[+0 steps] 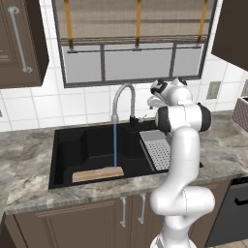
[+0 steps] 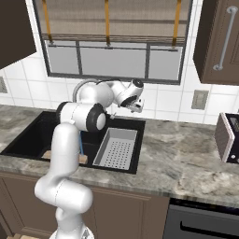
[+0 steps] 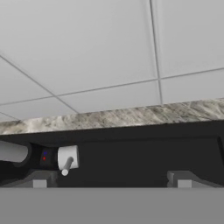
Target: Turn on the sink faucet with hot water and rinse the cutting board for ten seconds, then turn off the faucet. Push the cutting board to reach the water if necessary.
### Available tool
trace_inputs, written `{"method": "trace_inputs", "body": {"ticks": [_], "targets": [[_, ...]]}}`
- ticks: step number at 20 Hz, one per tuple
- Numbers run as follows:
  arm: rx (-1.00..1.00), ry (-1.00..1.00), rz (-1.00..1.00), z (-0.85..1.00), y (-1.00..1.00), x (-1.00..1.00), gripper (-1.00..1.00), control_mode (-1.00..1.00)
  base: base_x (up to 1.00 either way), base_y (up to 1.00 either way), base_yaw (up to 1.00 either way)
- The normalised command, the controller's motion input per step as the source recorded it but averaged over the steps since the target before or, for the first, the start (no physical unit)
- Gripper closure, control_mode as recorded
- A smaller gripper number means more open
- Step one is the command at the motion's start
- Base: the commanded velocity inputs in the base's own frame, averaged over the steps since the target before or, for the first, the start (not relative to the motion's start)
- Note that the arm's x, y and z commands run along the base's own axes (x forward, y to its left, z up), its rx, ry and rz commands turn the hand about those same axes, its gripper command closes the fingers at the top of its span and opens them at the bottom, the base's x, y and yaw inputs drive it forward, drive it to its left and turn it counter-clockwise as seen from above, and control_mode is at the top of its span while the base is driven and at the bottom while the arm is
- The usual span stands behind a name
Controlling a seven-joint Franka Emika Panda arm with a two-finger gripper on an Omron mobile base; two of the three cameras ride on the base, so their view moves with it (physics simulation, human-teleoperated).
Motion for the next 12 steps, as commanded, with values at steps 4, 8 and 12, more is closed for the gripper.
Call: {"method": "trace_inputs", "body": {"ticks": [4,8,12], "targets": [[0.00,0.00,0.00,0.00,0.00,0.00,-1.00,-1.00,0.00,0.00,0.00],[0.00,0.00,0.00,0.00,0.00,0.00,-1.00,-1.00,0.00,0.00,0.00],[0.00,0.00,0.00,0.00,0.00,0.00,-1.00,-1.00,0.00,0.00,0.00]]}}
